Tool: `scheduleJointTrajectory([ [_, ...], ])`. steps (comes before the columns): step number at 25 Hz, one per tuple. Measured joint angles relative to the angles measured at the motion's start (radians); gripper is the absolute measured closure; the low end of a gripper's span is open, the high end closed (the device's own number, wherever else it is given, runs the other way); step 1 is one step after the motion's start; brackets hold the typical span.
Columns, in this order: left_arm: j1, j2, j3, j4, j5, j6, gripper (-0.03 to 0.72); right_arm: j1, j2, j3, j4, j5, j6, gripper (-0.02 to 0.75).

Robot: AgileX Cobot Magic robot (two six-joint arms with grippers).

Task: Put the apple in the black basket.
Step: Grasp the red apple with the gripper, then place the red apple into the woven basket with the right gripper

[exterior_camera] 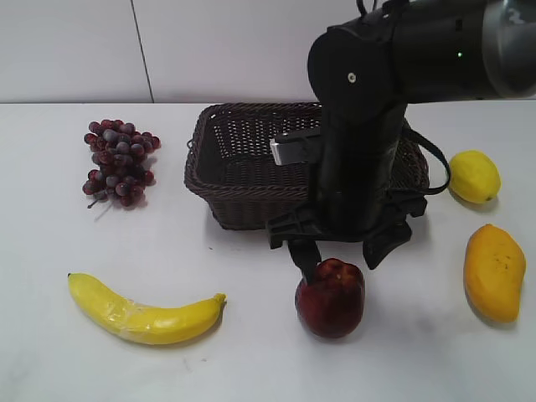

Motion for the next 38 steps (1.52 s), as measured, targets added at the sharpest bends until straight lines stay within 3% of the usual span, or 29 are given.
scheduleJointTrajectory([
  [29,0.0,0.0,0.0,0.0,0.0,0.0,0.351,0.0,0.069,0.0,0.015,-0.011,-0.05,0.18],
  [38,0.0,0.0,0.0,0.0,0.0,0.0,0.351,0.0,-0.062,0.0,0.014,0.039,-0.126,0.186],
])
